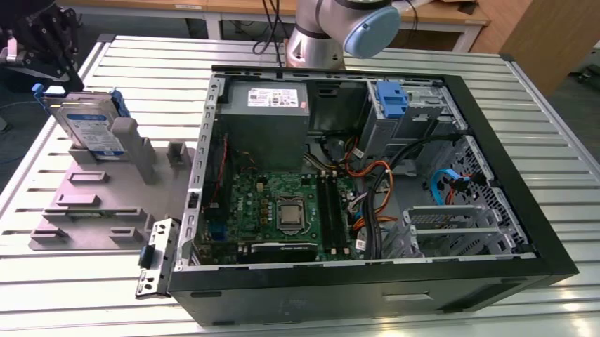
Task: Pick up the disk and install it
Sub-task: 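Pick up the disk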
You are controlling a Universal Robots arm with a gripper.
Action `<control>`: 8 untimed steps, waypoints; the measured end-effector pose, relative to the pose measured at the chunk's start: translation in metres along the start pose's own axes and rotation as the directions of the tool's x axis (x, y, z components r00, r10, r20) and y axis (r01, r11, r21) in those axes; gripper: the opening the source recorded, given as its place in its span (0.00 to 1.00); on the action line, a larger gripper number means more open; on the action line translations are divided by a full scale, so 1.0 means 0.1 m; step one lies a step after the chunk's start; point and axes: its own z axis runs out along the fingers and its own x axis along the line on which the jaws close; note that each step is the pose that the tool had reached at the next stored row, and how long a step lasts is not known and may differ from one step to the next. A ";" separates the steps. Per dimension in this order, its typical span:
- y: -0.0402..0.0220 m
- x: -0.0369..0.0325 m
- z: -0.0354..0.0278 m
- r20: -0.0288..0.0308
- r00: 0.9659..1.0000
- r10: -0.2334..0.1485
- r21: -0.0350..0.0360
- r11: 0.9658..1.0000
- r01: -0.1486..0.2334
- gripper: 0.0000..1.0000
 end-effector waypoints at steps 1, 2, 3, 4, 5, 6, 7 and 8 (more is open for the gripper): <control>0.000 0.000 0.000 0.000 1.000 0.000 0.000 1.000 0.000 0.11; 0.000 0.000 0.000 0.000 1.000 0.000 0.000 1.000 0.000 0.11; 0.000 0.000 0.000 0.000 1.000 0.000 0.000 1.000 0.000 0.17; 0.000 0.000 0.000 0.000 1.000 0.000 0.000 1.000 0.000 0.23; 0.000 0.000 0.000 0.000 1.000 0.000 0.000 1.000 0.000 0.23; 0.000 0.000 0.000 0.000 1.000 0.000 0.000 1.000 0.000 0.29; 0.000 0.000 0.000 0.000 1.000 0.000 0.000 1.000 0.000 0.35; 0.000 0.000 0.000 0.000 1.000 0.000 0.000 1.000 0.000 0.35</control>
